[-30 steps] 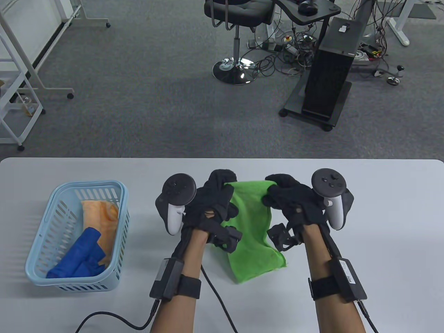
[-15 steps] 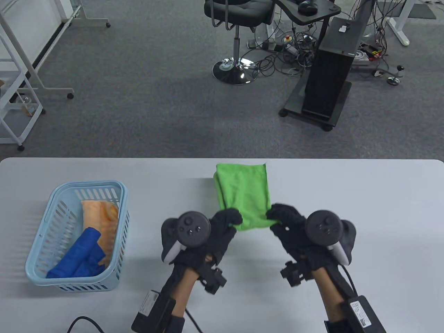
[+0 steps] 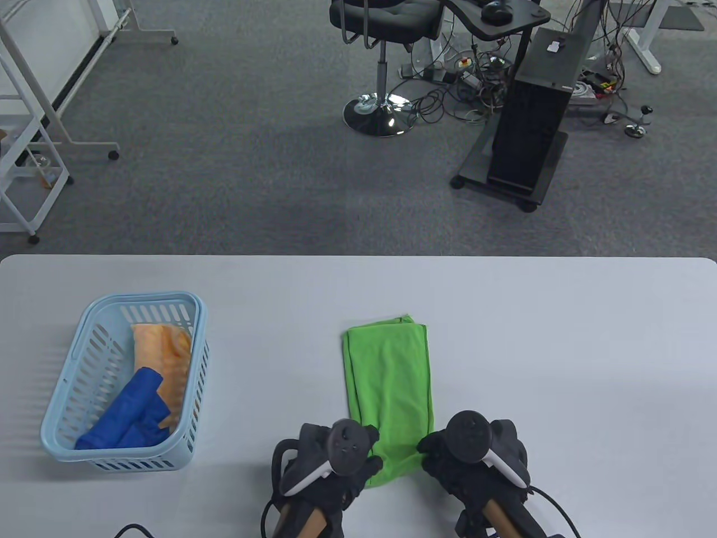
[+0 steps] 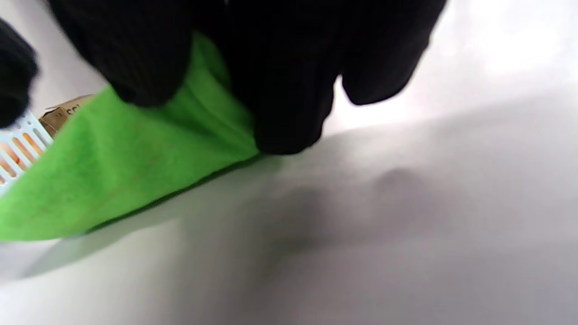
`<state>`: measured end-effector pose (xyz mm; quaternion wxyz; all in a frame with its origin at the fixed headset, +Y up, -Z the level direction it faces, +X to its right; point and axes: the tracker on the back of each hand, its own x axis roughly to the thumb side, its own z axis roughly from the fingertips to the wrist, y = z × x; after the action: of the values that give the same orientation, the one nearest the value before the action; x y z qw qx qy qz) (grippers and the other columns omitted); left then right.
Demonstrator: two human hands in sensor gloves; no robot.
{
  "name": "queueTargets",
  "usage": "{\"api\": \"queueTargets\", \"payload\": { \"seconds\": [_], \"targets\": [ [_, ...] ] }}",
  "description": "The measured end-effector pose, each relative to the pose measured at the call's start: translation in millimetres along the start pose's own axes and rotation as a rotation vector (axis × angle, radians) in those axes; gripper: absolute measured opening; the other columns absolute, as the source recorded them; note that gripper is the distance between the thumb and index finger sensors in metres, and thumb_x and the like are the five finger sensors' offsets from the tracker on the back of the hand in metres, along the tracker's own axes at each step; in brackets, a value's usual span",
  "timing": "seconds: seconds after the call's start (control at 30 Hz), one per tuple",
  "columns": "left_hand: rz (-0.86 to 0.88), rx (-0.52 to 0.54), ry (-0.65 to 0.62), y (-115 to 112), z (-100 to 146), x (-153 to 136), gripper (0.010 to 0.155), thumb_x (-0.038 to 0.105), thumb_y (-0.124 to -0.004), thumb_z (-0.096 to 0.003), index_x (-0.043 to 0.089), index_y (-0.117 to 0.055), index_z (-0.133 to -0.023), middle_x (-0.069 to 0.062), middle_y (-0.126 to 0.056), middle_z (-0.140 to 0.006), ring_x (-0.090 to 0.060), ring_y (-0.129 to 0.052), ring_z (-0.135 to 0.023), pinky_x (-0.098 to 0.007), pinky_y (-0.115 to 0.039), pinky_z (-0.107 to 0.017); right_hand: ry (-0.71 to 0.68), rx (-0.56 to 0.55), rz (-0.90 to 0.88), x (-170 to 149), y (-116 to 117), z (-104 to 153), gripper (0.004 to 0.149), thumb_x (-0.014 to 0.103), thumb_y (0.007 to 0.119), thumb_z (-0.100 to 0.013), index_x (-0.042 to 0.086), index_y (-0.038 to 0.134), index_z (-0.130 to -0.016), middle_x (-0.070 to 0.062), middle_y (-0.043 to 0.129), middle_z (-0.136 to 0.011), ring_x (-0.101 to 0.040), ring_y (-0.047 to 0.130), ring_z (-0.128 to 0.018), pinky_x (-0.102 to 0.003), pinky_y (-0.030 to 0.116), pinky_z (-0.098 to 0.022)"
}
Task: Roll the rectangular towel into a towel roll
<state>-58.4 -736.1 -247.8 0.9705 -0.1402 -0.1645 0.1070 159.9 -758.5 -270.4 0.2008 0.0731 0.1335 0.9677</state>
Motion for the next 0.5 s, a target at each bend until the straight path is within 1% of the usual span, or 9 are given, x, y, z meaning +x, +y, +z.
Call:
{"api": "queueTargets", "payload": {
  "seconds": [0.1,0.17,0.2,0.23,0.27,0.3,0.37,0.43,0.5],
  "targets": [
    [-0.064,-0.032,-0.052,-17.2,-7.0,7.7,0.077,0.065,-0.081,-0.0349,0.039,-0.06,-0.105,-0.014,-0.069,-0.098,-0.033,-0.081,-0.074,-0.061,-0.066,-0.061,-0.006,-0.02,-0.021,-0.9,3.1,3.1,0.05,0.038,0.083,-0.032,0.024,0.085,-0.08,-0.008,0.083,-0.085,-0.019,0.098,-0.063,-0.049,0.076,-0.057],
    [-0.128,0.029,-0.065,-20.1,-8.1,11.9,0.079,0.066,-0.081,-0.0338,0.038,-0.059,-0.104,-0.013,-0.069,-0.097,-0.032,-0.08,-0.074,-0.06,-0.065,-0.062,-0.002,-0.027,-0.062,-2.1,6.3,3.7,0.05,0.038,0.083,-0.032,0.024,0.086,-0.08,-0.009,0.083,-0.085,-0.02,0.099,-0.063,-0.05,0.076,-0.057],
    [-0.139,0.032,-0.067,-22.9,-9.7,13.0,0.078,0.064,-0.083,-0.0334,0.038,-0.06,-0.103,-0.013,-0.068,-0.097,-0.032,-0.079,-0.076,-0.061,-0.064,-0.062,-0.007,-0.013,-0.076,-2.6,7.0,3.7,0.05,0.038,0.083,-0.032,0.024,0.085,-0.08,-0.009,0.083,-0.085,-0.02,0.099,-0.063,-0.05,0.076,-0.057],
    [-0.148,-0.019,-0.048,-26.6,-11.7,13.0,0.078,0.063,-0.084,-0.0335,0.038,-0.059,-0.103,-0.013,-0.065,-0.1,-0.034,-0.076,-0.079,-0.062,-0.062,-0.064,-0.013,0.004,-0.081,-3.0,6.4,3.8,0.051,0.038,0.082,-0.033,0.023,0.085,-0.081,-0.009,0.083,-0.085,-0.02,0.099,-0.063,-0.05,0.076,-0.057],
    [-0.165,-0.031,-0.031,-29.0,-12.6,12.0,0.076,0.062,-0.084,-0.034,0.037,-0.061,-0.103,-0.013,-0.065,-0.101,-0.034,-0.075,-0.081,-0.062,-0.061,-0.064,-0.016,0.012,-0.083,-3.9,4.4,4.1,0.051,0.039,0.082,-0.033,0.024,0.085,-0.081,-0.008,0.083,-0.085,-0.02,0.098,-0.064,-0.05,0.075,-0.057],
    [-0.174,-0.016,-0.019,-30.5,-13.4,10.5,0.067,0.057,-0.084,-0.0357,0.036,-0.069,-0.098,-0.013,-0.067,-0.1,-0.034,-0.077,-0.08,-0.061,-0.062,-0.064,-0.018,0.012,-0.094,-5.3,1.9,4.1,0.051,0.039,0.082,-0.033,0.024,0.084,-0.082,-0.008,0.083,-0.086,-0.02,0.098,-0.064,-0.05,0.075,-0.057],
    [-0.116,0.071,-0.005,-27.2,-13.1,5.2,0.049,0.049,-0.081,-0.0401,0.034,-0.083,-0.086,-0.012,-0.079,-0.092,-0.031,-0.085,-0.074,-0.06,-0.067,-0.061,-0.017,0.012,-0.119,-8.6,-2.7,3.9,0.051,0.039,0.082,-0.033,0.024,0.085,-0.081,-0.009,0.083,-0.086,-0.021,0.098,-0.064,-0.05,0.075,-0.058],
    [-0.018,0.101,-0.006,-21.6,-12.0,1.7,0.046,0.045,-0.083,-0.0395,0.03,-0.088,-0.083,-0.011,-0.083,-0.089,-0.032,-0.087,-0.071,-0.06,-0.069,-0.059,-0.015,0.009,-0.121,-11.3,-5.2,3.7,0.051,0.04,0.081,-0.033,0.023,0.086,-0.081,-0.009,0.084,-0.085,-0.021,0.098,-0.064,-0.051,0.075,-0.058],
    [-0.012,0.107,-0.003,-16.7,-9.1,-0.6,0.048,0.046,-0.083,-0.0385,0.029,-0.089,-0.083,-0.012,-0.084,-0.089,-0.032,-0.088,-0.071,-0.06,-0.069,-0.059,-0.01,0.007,-0.115,-13.0,-5.9,3.2,0.05,0.04,0.081,-0.033,0.024,0.086,-0.08,-0.009,0.084,-0.085,-0.021,0.098,-0.064,-0.051,0.075,-0.058]
  ]
}}
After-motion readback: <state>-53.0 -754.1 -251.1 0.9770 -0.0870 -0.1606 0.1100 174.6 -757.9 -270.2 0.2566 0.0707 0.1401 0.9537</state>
